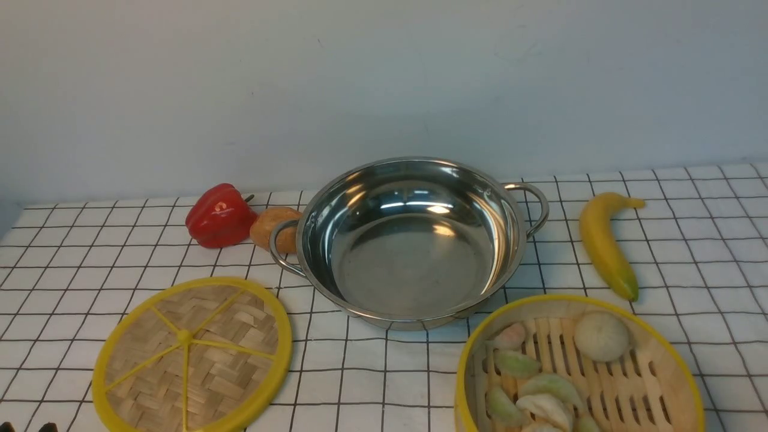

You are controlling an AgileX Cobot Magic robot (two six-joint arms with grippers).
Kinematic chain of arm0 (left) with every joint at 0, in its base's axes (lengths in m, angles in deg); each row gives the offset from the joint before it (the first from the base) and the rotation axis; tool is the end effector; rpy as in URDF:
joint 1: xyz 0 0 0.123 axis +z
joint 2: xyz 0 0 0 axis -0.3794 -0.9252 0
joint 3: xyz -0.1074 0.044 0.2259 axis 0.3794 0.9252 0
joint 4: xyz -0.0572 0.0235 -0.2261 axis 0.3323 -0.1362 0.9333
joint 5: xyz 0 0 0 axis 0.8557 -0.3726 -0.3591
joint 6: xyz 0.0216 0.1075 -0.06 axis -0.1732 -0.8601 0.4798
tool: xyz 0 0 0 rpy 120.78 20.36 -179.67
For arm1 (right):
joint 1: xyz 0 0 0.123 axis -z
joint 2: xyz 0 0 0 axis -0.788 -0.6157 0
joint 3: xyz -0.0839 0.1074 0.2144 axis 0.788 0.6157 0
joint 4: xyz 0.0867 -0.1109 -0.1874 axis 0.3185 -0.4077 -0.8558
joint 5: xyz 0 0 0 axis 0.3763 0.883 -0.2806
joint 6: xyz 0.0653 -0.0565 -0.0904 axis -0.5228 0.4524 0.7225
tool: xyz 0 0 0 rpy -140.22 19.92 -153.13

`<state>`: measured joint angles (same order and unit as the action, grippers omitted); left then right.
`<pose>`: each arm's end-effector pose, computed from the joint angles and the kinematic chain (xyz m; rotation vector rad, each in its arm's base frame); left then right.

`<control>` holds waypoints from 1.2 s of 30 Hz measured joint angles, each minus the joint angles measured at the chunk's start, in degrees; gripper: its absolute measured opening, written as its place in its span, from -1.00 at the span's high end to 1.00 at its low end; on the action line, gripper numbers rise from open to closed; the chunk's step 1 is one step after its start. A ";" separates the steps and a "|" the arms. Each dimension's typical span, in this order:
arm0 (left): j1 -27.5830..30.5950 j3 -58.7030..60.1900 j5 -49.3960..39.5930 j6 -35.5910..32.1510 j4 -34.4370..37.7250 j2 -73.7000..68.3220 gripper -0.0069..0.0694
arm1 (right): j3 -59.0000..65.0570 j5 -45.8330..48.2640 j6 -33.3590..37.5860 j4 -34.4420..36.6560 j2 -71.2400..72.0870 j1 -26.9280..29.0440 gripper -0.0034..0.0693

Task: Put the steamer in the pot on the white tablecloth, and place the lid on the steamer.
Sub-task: 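Reach for and grasp the rim of the bamboo steamer holding the buns with the right gripper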

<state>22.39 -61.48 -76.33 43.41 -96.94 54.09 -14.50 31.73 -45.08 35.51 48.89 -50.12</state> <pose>0.1017 0.0053 0.1770 0.0752 1.7826 0.1231 0.1013 -0.0015 0.1752 0.1933 1.7877 0.1276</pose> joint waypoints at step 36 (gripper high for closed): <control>0.00 0.00 1.01 0.58 36.98 0.00 0.18 | 0.00 -1.52 -9.20 40.36 0.00 0.00 0.25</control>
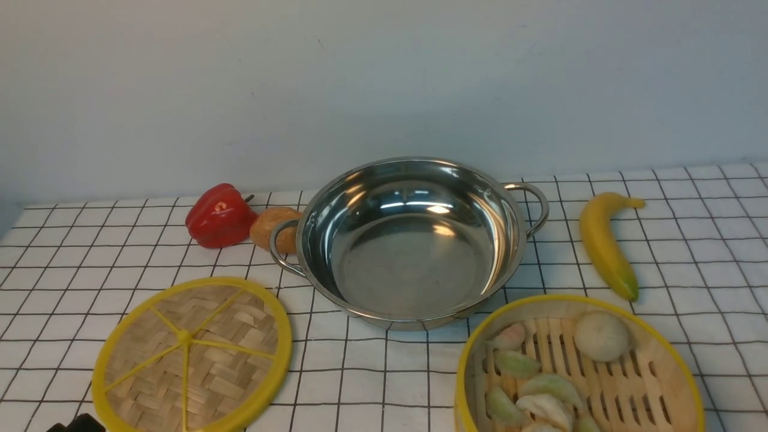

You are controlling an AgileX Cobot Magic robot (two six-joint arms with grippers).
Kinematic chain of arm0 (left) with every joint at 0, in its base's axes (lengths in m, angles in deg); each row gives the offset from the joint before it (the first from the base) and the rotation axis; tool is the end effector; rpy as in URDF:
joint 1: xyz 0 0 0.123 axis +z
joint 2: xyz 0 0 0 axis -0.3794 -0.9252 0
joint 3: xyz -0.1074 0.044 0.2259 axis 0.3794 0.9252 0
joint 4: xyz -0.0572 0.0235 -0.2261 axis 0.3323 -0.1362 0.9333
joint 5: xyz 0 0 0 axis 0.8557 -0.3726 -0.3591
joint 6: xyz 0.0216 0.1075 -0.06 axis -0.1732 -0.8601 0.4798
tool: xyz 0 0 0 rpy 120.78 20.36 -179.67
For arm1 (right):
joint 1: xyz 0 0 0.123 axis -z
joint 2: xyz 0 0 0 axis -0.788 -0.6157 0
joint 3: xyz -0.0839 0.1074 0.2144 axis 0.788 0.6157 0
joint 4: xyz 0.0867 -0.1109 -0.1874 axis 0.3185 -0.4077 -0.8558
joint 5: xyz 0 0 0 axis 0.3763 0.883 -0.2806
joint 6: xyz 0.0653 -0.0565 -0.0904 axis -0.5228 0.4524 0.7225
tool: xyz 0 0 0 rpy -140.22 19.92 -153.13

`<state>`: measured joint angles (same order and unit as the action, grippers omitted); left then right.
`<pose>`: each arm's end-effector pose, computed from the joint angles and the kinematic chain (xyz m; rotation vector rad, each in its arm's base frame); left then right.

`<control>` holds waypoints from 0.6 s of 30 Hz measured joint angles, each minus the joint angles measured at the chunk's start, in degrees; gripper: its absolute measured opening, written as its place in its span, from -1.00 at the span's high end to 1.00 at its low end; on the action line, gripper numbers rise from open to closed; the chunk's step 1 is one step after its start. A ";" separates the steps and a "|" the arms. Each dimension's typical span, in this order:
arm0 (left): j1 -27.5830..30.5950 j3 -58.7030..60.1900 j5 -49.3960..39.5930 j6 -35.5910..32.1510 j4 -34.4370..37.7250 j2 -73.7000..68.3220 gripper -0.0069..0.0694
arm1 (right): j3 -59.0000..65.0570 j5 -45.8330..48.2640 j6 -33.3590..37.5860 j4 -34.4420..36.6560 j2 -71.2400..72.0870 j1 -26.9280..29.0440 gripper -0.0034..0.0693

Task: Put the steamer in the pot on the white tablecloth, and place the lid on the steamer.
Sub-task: 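Reach for and grasp the rim of the bamboo steamer holding the buns with the right gripper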

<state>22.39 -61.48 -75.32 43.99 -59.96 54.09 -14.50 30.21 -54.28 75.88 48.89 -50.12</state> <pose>0.1019 -0.0163 0.1830 -0.3530 1.7230 -0.4900 0.1020 0.0203 0.1876 0.7808 1.6005 0.9023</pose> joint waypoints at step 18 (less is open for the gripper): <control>0.00 0.00 6.70 4.76 25.25 0.00 0.18 | 0.00 -0.16 0.17 22.80 0.00 0.00 0.25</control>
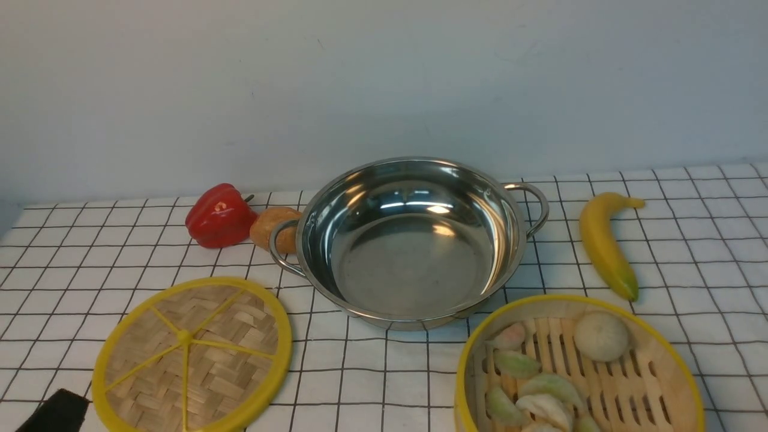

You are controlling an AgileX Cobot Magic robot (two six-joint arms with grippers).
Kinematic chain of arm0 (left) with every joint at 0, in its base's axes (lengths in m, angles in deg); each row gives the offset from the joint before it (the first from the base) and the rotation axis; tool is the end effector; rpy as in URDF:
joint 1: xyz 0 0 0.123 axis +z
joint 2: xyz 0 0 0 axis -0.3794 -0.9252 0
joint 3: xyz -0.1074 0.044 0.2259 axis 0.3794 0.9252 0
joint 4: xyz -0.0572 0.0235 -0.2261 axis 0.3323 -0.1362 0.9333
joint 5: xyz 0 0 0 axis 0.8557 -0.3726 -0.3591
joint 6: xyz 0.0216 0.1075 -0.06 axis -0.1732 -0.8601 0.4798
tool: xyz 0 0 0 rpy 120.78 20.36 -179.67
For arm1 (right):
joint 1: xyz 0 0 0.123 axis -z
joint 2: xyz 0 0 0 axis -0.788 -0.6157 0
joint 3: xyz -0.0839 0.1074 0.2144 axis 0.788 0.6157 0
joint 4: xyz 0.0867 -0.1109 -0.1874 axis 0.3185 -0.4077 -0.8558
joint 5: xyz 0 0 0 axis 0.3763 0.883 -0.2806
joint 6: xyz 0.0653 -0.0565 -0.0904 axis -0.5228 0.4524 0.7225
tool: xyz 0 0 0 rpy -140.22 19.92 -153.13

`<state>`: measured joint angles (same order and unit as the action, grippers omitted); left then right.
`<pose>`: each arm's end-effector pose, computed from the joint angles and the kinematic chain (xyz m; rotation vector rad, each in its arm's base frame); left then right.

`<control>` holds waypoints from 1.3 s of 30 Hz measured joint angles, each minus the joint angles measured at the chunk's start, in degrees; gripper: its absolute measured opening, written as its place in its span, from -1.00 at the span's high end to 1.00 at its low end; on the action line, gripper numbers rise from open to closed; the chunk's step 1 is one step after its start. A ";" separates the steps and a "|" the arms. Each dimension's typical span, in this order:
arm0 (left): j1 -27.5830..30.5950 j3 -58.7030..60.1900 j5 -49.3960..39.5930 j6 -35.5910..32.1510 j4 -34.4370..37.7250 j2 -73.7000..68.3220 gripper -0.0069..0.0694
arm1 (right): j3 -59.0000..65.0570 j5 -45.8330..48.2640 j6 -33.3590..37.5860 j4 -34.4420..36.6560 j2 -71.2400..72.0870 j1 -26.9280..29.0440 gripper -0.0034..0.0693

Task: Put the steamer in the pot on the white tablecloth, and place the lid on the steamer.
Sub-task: 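Reach for and grasp the rim of the bamboo steamer holding the buns with the right gripper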

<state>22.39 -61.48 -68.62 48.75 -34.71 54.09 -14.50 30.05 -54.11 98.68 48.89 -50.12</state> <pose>0.1036 -0.0159 0.2014 -0.7403 1.4884 -0.9096 0.1014 0.0279 0.1988 1.0199 1.4411 1.2632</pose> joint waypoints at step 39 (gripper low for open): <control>0.00 -50.58 -53.96 -27.72 -31.44 -60.01 0.22 | -31.13 49.94 34.90 -21.76 -47.21 0.00 0.25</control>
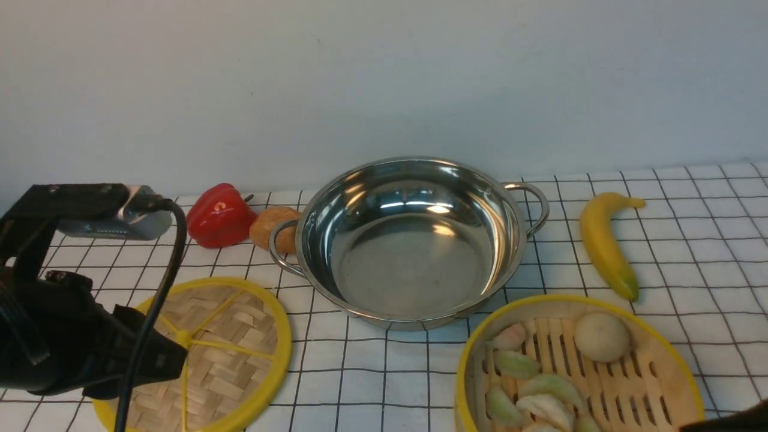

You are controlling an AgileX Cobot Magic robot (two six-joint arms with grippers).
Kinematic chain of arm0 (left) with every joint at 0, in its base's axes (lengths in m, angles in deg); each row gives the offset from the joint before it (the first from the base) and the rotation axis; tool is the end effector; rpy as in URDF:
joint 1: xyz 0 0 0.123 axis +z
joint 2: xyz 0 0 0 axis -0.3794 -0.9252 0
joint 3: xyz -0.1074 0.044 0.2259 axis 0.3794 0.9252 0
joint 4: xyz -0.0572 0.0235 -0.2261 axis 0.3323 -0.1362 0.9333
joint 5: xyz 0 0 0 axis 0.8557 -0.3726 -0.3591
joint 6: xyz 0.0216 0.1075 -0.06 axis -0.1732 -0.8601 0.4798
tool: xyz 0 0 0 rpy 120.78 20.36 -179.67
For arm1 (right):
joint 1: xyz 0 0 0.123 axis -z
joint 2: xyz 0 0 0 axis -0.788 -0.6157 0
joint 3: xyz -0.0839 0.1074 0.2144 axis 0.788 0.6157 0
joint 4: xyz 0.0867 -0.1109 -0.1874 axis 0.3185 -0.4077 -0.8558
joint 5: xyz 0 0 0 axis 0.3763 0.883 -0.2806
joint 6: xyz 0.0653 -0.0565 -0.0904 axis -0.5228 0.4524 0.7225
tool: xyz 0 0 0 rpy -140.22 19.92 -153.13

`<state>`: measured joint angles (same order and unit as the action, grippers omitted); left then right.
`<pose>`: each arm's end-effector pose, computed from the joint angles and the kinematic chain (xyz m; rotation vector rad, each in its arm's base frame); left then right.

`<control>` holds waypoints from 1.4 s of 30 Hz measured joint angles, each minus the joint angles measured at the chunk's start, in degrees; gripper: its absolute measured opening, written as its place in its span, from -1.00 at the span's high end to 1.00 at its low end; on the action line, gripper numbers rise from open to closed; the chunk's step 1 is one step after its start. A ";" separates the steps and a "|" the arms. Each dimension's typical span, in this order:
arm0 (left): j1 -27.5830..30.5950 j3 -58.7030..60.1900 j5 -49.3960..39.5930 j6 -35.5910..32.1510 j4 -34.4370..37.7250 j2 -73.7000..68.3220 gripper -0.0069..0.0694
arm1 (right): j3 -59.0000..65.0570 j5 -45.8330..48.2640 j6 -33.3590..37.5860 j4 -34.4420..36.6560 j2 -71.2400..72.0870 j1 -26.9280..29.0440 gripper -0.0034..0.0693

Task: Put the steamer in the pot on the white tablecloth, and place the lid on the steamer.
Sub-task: 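Reach for and grasp the rim of the bamboo steamer holding the buns with the right gripper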

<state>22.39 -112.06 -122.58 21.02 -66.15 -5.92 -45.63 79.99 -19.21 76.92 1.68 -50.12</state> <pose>0.1899 -0.0427 0.2558 0.3468 2.6443 -0.4174 0.1271 0.0753 0.2192 -0.0270 2.6513 0.9566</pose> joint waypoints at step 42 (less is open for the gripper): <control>23.14 -2.16 8.56 -6.07 6.85 -21.02 0.18 | -18.34 -6.17 -1.86 -12.12 -15.23 0.00 0.25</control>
<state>45.53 -114.22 -114.01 14.95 -59.30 -26.94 -63.97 73.82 -21.06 64.79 -13.56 -50.12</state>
